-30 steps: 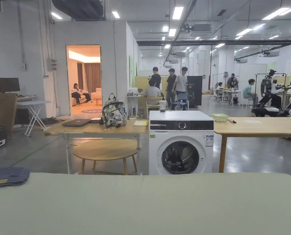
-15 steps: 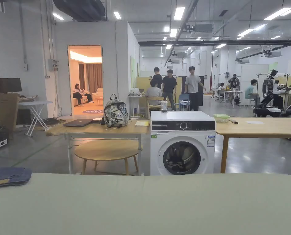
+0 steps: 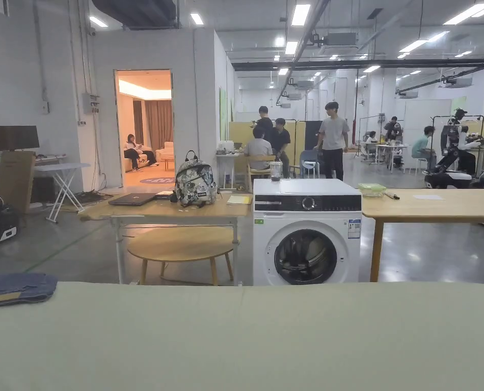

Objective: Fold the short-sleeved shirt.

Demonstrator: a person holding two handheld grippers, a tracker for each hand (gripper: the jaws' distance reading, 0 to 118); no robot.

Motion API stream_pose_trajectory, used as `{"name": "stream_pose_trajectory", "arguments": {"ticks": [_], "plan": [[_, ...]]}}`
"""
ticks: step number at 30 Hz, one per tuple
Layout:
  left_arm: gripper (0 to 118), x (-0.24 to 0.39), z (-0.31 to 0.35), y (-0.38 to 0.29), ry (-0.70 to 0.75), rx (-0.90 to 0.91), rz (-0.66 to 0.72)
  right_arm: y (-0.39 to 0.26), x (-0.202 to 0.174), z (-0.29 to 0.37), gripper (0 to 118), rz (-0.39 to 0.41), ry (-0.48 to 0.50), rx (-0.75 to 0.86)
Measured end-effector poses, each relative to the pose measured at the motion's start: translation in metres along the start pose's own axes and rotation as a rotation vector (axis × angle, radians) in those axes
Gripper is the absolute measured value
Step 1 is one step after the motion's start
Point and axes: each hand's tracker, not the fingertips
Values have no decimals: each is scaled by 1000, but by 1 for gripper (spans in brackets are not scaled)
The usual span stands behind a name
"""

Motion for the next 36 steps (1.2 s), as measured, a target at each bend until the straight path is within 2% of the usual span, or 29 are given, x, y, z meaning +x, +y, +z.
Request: {"name": "stream_pose_trajectory", "arguments": {"ticks": [8,16,19,23,26,32,36], "plan": [[105,-1,-1,-3,-5,-12,7,-2,-9,-2,112,73,-57,-9],[105,-2,-2,-1,-11,-10,24,3,-10,-3,112,87,-63,-10],[105,-2,-4,-4,-10,-16,31,2,-14,-4,112,98,-127,-11],[105,-4,-4,-7,-18,-27,53,2,-14,-4,112,99,-108,-36],[105,-6,-4,-7,-9,-29,81,0,-18,-8,112,90,-101,-81],[105,-6,-6,-9,-3,-49,100,-6,-19,-17,112,-10,-35,-143],[105,-6,-6,-11,-3,-58,95,-10,-29,-20,112,3,-114,-154]]}}
